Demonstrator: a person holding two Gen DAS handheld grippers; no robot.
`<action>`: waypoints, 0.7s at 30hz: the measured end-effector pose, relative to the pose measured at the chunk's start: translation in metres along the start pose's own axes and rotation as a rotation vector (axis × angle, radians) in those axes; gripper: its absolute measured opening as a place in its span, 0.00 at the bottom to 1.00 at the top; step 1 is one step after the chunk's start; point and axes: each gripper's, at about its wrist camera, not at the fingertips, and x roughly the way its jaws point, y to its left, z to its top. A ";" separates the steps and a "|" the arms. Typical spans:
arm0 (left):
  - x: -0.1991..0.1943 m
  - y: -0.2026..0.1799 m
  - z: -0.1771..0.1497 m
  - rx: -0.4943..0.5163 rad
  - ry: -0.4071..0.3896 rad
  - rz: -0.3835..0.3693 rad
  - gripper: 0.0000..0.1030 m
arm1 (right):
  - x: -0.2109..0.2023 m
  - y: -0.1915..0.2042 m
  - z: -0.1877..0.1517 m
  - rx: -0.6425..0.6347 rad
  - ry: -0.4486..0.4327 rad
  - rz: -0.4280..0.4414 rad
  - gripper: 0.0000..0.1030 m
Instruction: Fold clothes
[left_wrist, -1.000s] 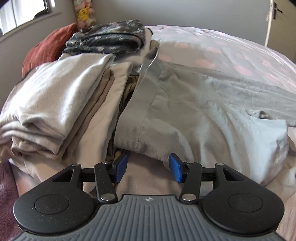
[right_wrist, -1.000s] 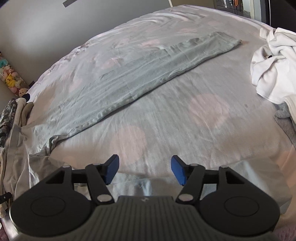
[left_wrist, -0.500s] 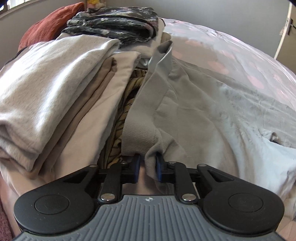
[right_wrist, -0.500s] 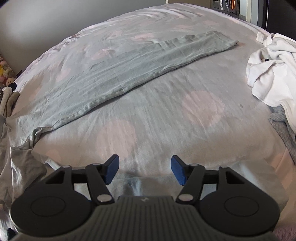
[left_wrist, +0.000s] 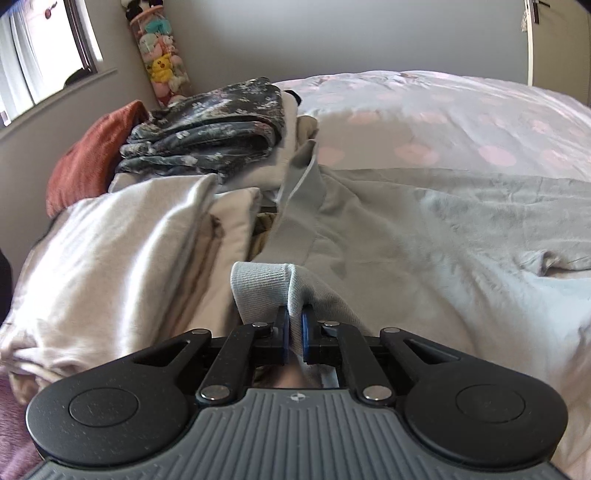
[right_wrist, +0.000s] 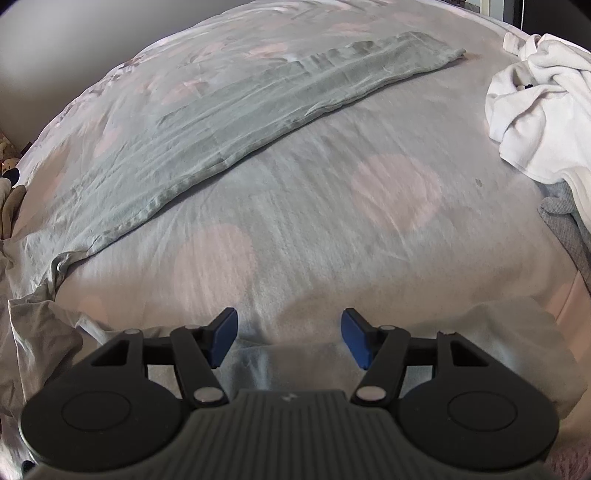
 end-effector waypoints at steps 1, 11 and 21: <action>-0.001 0.002 -0.001 0.012 0.006 0.016 0.04 | 0.000 0.000 0.000 0.001 0.000 0.001 0.64; 0.003 0.012 -0.023 0.104 0.080 0.093 0.04 | -0.001 -0.002 0.000 0.018 0.003 0.015 0.64; 0.001 0.012 -0.035 0.113 0.093 0.083 0.15 | -0.010 -0.013 0.012 0.085 0.034 0.048 0.64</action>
